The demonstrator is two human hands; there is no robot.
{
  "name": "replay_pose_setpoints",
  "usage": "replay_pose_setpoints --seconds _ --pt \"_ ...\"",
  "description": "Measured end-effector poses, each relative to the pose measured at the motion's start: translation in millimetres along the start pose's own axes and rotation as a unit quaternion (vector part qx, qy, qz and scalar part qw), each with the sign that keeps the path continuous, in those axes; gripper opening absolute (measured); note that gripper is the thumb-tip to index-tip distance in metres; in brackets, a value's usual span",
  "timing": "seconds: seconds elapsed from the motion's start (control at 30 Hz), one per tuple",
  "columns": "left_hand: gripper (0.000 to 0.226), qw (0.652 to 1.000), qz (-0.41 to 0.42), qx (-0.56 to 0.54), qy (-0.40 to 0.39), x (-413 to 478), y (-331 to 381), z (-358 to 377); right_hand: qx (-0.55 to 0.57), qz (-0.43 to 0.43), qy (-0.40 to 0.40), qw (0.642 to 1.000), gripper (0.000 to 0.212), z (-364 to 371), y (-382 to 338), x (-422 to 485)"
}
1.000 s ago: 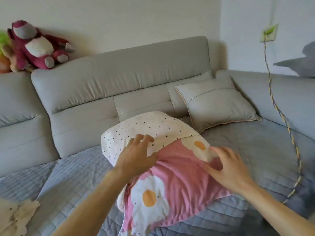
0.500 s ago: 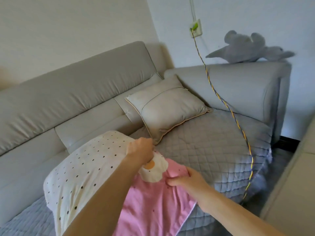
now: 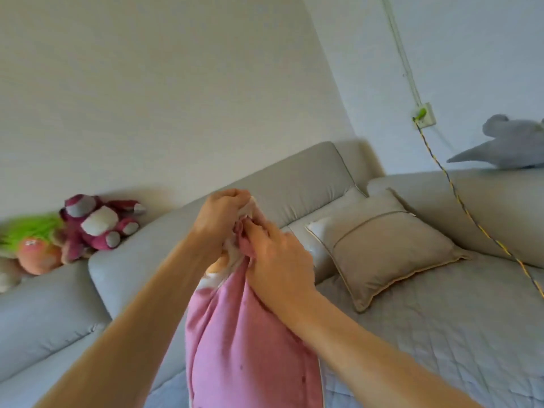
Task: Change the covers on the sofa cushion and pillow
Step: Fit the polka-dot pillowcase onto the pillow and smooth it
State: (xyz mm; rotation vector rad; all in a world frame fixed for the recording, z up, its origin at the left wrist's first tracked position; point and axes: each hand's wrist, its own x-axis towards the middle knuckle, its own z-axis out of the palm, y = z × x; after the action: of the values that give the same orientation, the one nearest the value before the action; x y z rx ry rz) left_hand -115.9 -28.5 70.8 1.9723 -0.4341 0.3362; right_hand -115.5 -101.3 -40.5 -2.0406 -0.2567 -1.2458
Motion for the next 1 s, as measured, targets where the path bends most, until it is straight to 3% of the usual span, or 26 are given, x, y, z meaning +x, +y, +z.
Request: replay_pose_setpoints --seconds 0.07,0.13,0.2,0.23,0.33,0.43,0.5,0.57,0.63,0.7,0.73,0.8,0.9,1.0 --pt "0.027 1.000 0.010 -0.023 0.013 -8.7 9.1 -13.1 -0.066 0.000 0.029 0.997 0.027 7.2 -18.4 14.5" --pt "0.027 1.000 0.018 -0.013 0.006 -20.6 8.8 -15.7 -0.086 0.027 -0.036 0.995 0.025 15.9 -26.3 17.7" --pt "0.026 0.999 0.025 0.001 -0.036 -38.9 5.7 -9.1 -0.061 0.109 -0.121 0.985 0.032 22.8 -18.1 15.0" --pt "0.026 0.997 0.027 0.022 -0.065 -47.8 4.3 -4.2 -0.023 0.170 -0.122 0.978 0.034 25.4 -10.3 12.0" --pt "0.037 0.977 0.050 0.185 -0.097 -53.0 -23.3 6.0 0.035 0.278 -0.100 0.955 0.036 34.1 23.3 -12.3" --pt "0.029 0.911 0.075 0.397 -0.084 -50.7 -82.7 16.6 0.054 0.315 -0.127 0.939 0.035 41.4 64.3 -79.9" --pt "0.019 0.892 0.069 0.431 -0.117 -68.8 -136.7 22.0 0.082 0.372 -0.163 0.910 0.023 44.7 100.1 -141.5" --pt "0.028 0.895 0.032 0.426 -0.130 -105.3 -188.5 20.8 0.061 0.440 -0.214 0.870 0.023 36.5 144.9 -194.1" --pt "0.048 0.899 -0.025 0.426 -0.100 -144.0 -242.2 12.1 0.061 0.491 -0.231 0.838 0.034 10.7 172.5 -209.5" --pt "0.052 0.905 -0.057 0.419 -0.042 -176.7 -281.8 4.1 0.098 0.527 -0.238 0.810 0.030 -11.6 181.6 -199.5" --pt "0.047 0.906 -0.057 0.419 -0.016 -189.3 -293.3 0.7 0.099 0.514 -0.270 0.808 0.028 -20.1 182.8 -192.5" --pt "0.036 0.901 -0.038 0.431 0.036 -203.6 -308.2 -9.2 0.049 0.436 -0.320 0.840 0.034 -26.8 184.0 -186.4" --pt "0.019 0.907 -0.081 0.399 0.107 -209.7 -334.5 -31.5 -0.062 0.293 -0.309 0.903 0.040 -37.8 176.9 -194.6" --pt "0.004 0.935 -0.163 0.292 0.120 -218.5 -350.4 -35.6 -0.248 0.138 -0.253 0.925 0.047 -49.4 153.8 -197.1"
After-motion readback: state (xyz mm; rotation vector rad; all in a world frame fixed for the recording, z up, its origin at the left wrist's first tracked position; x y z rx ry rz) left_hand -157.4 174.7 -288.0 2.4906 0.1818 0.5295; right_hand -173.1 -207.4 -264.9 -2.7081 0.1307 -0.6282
